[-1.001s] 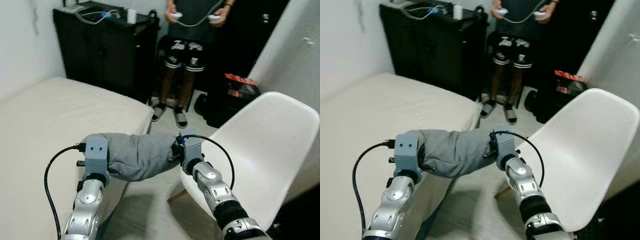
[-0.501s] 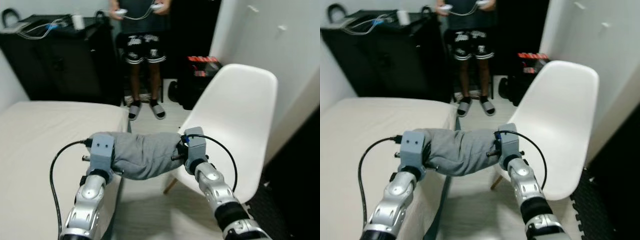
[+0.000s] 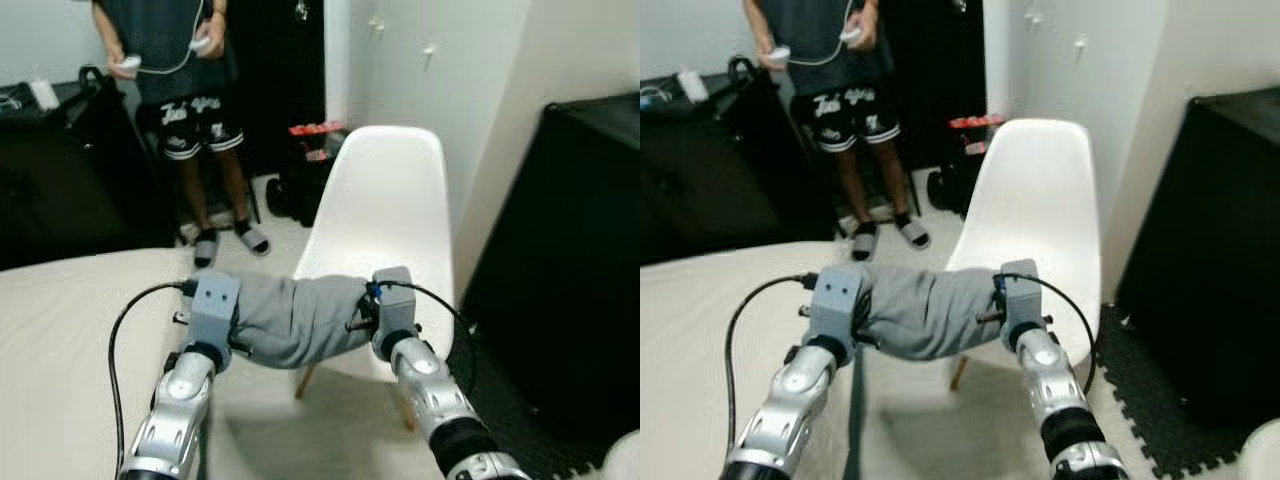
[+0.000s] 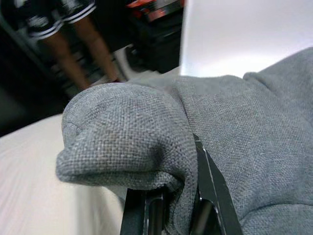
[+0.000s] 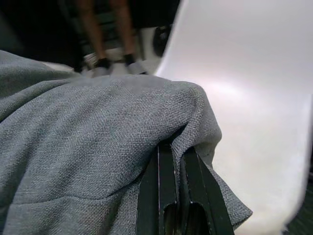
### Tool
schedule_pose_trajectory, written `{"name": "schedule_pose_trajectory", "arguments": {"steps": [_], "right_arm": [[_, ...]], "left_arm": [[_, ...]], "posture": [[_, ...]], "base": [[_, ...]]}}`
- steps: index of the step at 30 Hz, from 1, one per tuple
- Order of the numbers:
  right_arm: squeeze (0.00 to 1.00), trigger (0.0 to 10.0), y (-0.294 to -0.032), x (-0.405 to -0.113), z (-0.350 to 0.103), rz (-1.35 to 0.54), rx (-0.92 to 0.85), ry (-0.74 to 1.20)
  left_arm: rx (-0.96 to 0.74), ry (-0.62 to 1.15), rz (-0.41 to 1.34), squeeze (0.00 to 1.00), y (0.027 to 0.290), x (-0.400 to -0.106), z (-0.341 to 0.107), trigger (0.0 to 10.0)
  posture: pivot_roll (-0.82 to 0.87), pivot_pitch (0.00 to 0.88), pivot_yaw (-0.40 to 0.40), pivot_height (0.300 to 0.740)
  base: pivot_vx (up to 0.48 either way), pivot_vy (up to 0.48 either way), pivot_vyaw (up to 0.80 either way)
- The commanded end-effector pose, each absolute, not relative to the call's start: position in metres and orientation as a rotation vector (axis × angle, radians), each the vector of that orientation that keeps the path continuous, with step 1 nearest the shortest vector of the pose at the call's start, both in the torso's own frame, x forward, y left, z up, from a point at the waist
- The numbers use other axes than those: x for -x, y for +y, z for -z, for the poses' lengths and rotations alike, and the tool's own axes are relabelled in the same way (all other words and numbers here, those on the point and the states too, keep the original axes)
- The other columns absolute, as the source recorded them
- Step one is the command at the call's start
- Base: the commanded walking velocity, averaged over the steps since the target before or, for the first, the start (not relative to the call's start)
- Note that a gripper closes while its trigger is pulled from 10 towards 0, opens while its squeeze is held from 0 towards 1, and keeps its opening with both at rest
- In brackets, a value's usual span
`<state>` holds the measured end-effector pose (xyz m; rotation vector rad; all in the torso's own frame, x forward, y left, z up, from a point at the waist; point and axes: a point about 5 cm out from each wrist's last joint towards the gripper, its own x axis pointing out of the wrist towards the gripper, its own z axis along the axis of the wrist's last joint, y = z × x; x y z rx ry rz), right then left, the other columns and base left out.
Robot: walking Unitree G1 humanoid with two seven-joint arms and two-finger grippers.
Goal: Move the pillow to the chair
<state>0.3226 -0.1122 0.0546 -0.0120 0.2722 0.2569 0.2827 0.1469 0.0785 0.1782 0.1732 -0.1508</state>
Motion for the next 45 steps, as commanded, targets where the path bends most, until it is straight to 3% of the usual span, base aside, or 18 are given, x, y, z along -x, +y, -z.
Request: {"name": "schedule_pose_trajectory", "arguments": {"steps": [1, 45], "right_arm": [[0.00, 10.0, -0.0942, -0.3261, -0.0669, -0.322, 0.008, 0.205], [0.00, 10.0, -0.1028, -0.3286, -0.0650, -0.323, 0.024, 0.227]], "left_arm": [[-0.187, 0.152, 0.226, 0.00, 0.1331, -0.2854, -0.0828, 10.0], [-0.133, 0.201, 0.119, 0.00, 0.1397, -0.2845, -0.0778, 10.0]], "posture": [[0.10, 0.000, 0.073, 0.740], [0.11, 0.000, 0.030, 0.740]], "base": [[0.000, 0.000, -0.80], [0.000, 0.000, -0.80]]}}
